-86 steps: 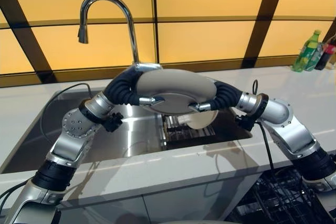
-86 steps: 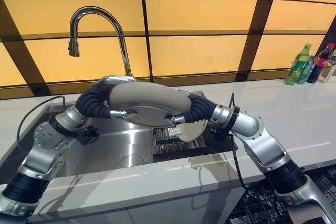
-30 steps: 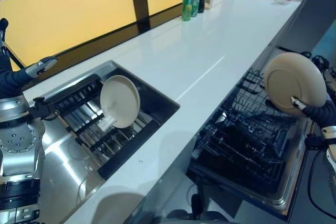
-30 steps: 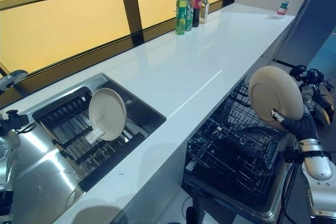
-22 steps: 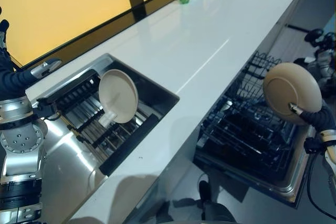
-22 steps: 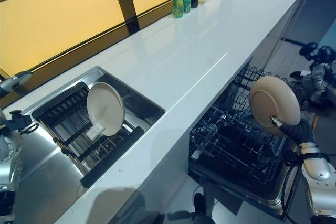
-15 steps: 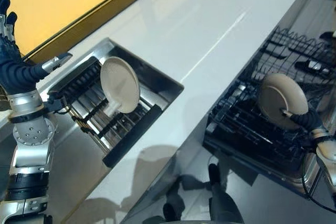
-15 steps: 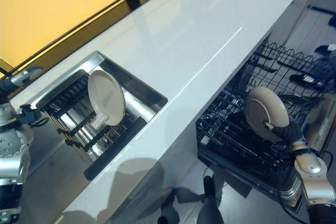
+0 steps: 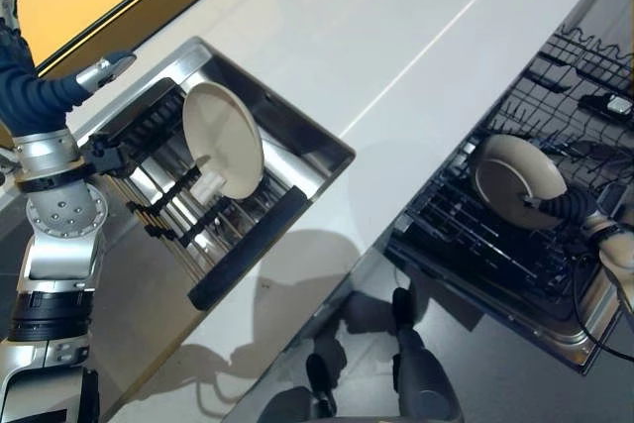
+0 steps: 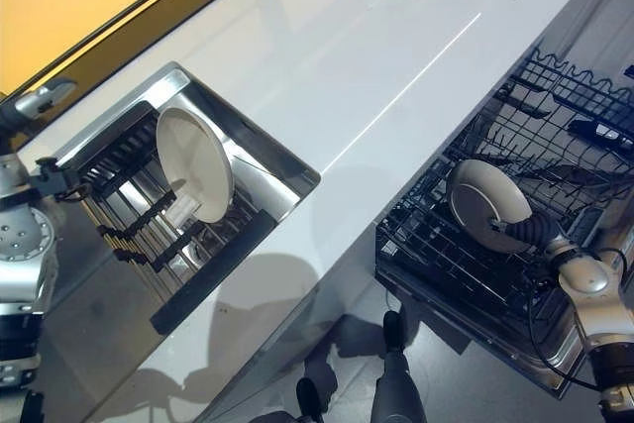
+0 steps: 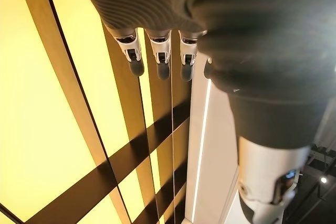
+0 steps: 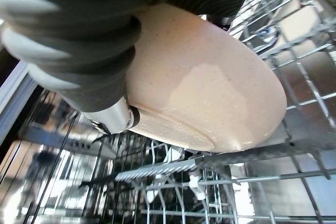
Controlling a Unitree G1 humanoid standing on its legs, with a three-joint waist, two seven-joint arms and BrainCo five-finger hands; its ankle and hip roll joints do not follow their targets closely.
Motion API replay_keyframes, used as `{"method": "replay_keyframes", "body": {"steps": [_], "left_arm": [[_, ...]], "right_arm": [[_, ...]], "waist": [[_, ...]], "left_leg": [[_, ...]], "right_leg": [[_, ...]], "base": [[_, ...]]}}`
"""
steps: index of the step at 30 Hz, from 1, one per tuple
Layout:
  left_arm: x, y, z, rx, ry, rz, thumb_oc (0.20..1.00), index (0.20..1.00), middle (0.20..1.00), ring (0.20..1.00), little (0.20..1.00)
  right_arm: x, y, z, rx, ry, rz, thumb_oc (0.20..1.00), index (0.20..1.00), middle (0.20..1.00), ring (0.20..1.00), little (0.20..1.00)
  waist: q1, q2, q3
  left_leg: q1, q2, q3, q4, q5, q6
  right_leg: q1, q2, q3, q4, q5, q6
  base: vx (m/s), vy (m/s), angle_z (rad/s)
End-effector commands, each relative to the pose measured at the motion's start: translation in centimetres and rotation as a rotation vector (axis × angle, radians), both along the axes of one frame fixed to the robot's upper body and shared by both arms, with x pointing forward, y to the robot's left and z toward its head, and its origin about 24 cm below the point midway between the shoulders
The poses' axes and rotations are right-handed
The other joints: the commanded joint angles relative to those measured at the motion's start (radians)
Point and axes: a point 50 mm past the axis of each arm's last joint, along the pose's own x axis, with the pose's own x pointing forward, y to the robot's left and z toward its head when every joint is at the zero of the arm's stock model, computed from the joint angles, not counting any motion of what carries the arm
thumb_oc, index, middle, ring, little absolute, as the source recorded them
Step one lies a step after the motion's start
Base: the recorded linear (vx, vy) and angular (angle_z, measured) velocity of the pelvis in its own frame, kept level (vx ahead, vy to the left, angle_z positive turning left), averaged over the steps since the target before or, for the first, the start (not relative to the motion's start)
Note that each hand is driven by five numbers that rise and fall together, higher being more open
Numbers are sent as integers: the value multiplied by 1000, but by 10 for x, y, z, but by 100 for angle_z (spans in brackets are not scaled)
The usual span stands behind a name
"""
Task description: Pick up plates and place into dishwasher.
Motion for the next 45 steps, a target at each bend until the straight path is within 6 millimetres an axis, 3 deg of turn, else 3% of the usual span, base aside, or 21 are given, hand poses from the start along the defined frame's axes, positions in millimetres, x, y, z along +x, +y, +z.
{"method": "replay_keyframes", "body": {"steps": [1,8,17,26,35,36,37,38,45], "left_arm": [[3,3,23,61,-24,17,1000,1000,1000,1000,1000],[9,-2,37,96,-21,20,1000,1000,1000,1000,1000],[11,-5,51,103,-47,24,1000,1000,1000,1000,1000],[13,-12,59,100,-72,14,1000,1000,1000,1000,1000],[13,-15,64,98,-76,11,1000,1000,1000,1000,1000],[12,-15,64,96,-78,10,1000,1000,1000,1000,1000],[12,-14,64,92,-78,9,1000,1000,1000,1000,1000],[12,-13,64,86,-77,6,1000,1000,1000,1000,1000],[8,-4,50,73,-52,5,1000,1000,1000,1000,1000]], "right_arm": [[9,14,2,-30,58,147,200,200,200,200,200],[14,8,-2,-175,235,177,200,200,200,200,200],[26,12,-6,-362,365,192,200,200,200,200,200],[34,25,-17,-352,381,214,200,200,200,200,200],[34,23,-31,-334,355,139,200,200,200,200,200],[33,23,-33,-326,350,130,219,219,219,219,219],[32,21,-35,-316,342,115,925,925,925,925,925],[32,21,-36,-305,331,99,1000,1000,1000,1000,1000],[24,21,-29,-239,219,59,1000,1000,1000,1000,1000]], "waist": [[19,-55,-31],[40,-73,-18],[55,-57,39],[57,-38,78],[58,-34,89],[59,-36,88],[60,-38,85],[61,-40,82],[58,-72,25]], "left_leg": [[-150,6,-81,36,78,-2],[-153,20,-92,35,88,-10],[-181,26,-105,27,107,-11],[-214,20,-113,27,119,-8],[-217,13,-112,25,119,-2],[-214,12,-112,25,118,-1],[-211,12,-111,25,116,-1],[-208,13,-112,25,115,-2],[-153,22,-110,20,109,-9]], "right_leg": [[75,-42,-73,137,-234,34],[85,-36,-91,134,-233,32],[58,-35,-98,142,-228,31],[25,-40,-99,152,-223,29],[24,-40,-92,134,-208,30],[29,-40,-93,132,-208,30],[33,-39,-95,131,-208,30],[38,-39,-97,129,-208,30],[104,-27,-107,111,-214,25]], "base": [[31,-102,6],[13,-91,12],[-26,-33,4],[-7,-1,0],[0,0,0],[0,0,0],[0,0,0],[0,0,0],[38,-3,7]]}}
